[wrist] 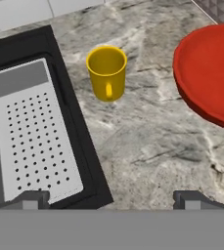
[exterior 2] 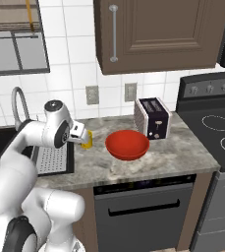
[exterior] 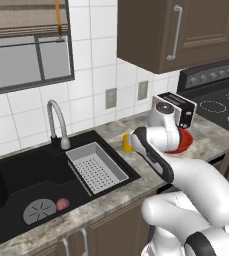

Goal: Clear the mugs and bowl far away from the sink.

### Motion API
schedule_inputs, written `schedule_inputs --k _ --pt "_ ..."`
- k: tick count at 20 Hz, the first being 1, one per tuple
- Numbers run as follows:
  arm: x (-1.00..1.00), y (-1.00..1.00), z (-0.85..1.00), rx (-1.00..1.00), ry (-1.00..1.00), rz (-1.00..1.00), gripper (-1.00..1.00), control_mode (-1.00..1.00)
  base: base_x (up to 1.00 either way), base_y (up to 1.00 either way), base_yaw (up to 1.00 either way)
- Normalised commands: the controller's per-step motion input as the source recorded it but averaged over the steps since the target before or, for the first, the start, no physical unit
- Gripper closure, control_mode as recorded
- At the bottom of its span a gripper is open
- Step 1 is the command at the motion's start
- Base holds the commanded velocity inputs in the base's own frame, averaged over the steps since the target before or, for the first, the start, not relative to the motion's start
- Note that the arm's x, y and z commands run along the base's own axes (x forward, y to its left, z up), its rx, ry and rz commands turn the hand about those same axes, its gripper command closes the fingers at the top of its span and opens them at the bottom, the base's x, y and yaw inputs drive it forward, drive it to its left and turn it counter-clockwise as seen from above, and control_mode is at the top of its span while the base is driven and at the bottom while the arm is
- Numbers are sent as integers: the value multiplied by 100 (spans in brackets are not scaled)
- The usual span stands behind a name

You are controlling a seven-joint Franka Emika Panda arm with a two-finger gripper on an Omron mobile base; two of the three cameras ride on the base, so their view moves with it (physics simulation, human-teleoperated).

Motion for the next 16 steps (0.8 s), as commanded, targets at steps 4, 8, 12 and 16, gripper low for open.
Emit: schedule_inputs --k 4,8,12,16 --pt "19 0 -14 0 0 0 -100 -100 0 0 0" --pt "24 0 -16 0 0 0 -100 -100 0 0 0" --pt "22 0 -19 0 0 0 -100 -100 0 0 0" --pt "22 0 -19 0 0 0 -100 -100 0 0 0"
